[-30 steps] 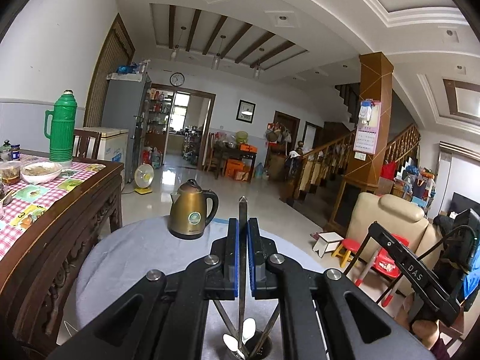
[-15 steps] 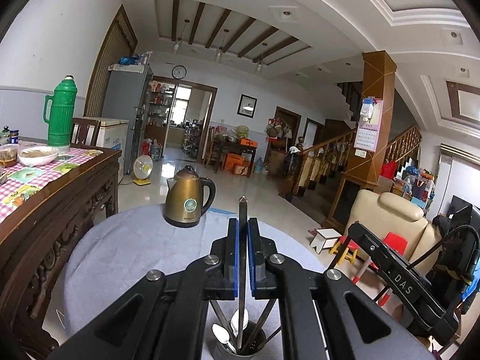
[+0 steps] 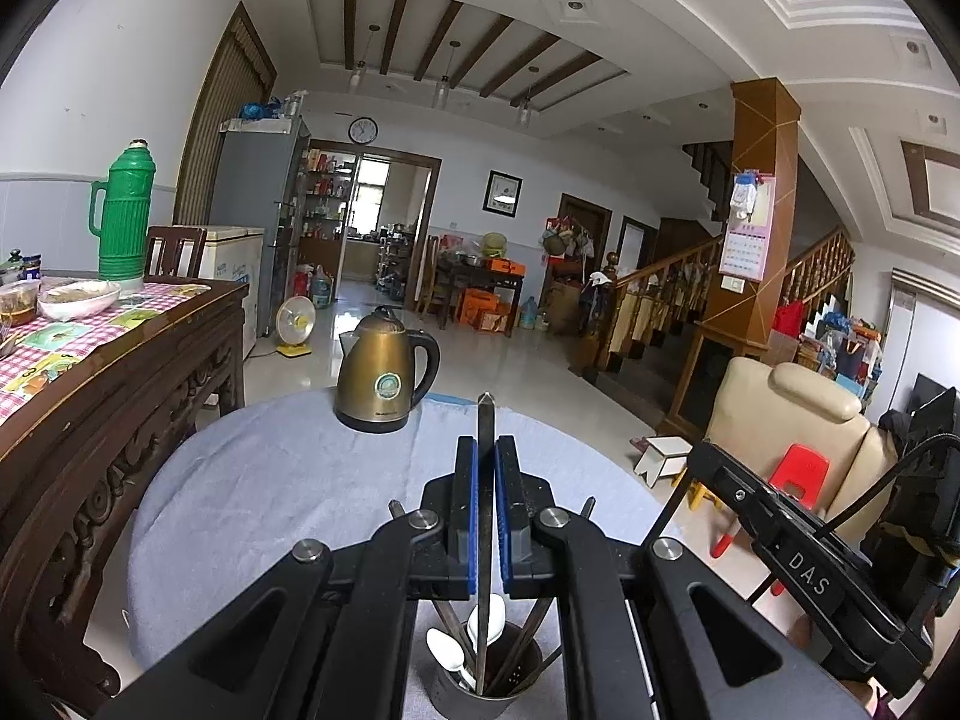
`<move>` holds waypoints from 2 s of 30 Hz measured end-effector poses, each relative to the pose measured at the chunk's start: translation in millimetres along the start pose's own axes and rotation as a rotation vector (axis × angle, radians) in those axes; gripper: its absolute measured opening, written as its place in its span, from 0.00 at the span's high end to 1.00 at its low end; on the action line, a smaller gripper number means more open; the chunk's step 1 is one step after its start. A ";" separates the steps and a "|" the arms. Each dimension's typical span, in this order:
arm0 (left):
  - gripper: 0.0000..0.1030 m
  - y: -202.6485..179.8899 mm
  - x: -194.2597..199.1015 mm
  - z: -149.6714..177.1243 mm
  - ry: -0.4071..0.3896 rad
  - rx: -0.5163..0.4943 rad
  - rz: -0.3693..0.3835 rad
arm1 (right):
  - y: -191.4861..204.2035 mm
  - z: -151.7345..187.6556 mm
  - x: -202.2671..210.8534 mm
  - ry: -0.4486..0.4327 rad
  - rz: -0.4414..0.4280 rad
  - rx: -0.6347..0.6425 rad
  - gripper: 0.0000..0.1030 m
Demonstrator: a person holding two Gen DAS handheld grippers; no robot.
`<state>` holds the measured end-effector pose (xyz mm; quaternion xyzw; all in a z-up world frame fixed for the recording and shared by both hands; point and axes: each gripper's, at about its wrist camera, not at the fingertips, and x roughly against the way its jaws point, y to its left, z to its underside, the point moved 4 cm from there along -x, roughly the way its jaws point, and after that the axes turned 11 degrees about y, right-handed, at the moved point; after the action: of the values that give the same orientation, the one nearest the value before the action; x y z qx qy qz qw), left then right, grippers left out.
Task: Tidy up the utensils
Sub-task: 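Lower the left tool's chopstick into the grey cup while the right tool lowers its chopstick, then open both tools to release the chopsticks into the grey cup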
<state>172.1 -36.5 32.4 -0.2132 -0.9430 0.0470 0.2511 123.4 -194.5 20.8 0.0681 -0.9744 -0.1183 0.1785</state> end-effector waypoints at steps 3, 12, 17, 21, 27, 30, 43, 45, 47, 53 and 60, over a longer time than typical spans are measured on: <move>0.95 -4.4 -1.3 3.0 0.002 -0.017 -0.017 | 0.0 4.5 -1.0 0.013 -0.002 -0.002 0.93; 0.95 -8.1 -2.7 6.9 0.015 -0.031 -0.044 | -4.2 7.6 -5.1 0.039 -0.011 -0.019 0.93; 0.95 -9.9 -5.2 8.0 0.032 -0.033 -0.053 | -6.6 10.7 -6.7 0.054 -0.016 -0.026 0.93; 0.95 -10.4 -7.2 9.2 0.042 -0.033 -0.058 | -6.3 11.3 -8.7 0.060 -0.018 -0.031 0.93; 0.95 -10.4 -12.5 10.9 0.066 -0.034 -0.064 | -7.3 12.2 -16.0 0.083 -0.022 -0.046 0.93; 0.95 -9.3 -15.1 12.1 0.079 -0.033 -0.069 | -9.4 11.9 -21.7 0.099 -0.021 -0.054 0.93; 0.95 -6.5 -22.3 17.3 0.111 -0.021 -0.078 | -11.7 12.9 -24.0 0.103 -0.021 -0.063 0.93; 0.95 -5.5 -23.0 17.5 0.113 -0.019 -0.079 | -11.9 12.9 -24.0 0.103 -0.021 -0.064 0.93; 0.95 -5.4 -24.3 18.1 0.117 -0.017 -0.077 | -12.5 12.7 -25.1 0.102 -0.021 -0.065 0.93; 0.95 -1.2 -29.6 20.7 0.140 -0.001 -0.069 | -14.0 11.4 -27.7 0.099 -0.016 -0.084 0.93; 0.95 -0.2 -36.0 24.8 0.164 0.009 -0.058 | -11.0 14.5 -32.7 0.092 -0.007 -0.095 0.93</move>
<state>187.9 -51.6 -5.5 -0.1876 -0.9249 0.0264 0.3297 149.4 -196.4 -6.0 0.0684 -0.9582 -0.1616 0.2259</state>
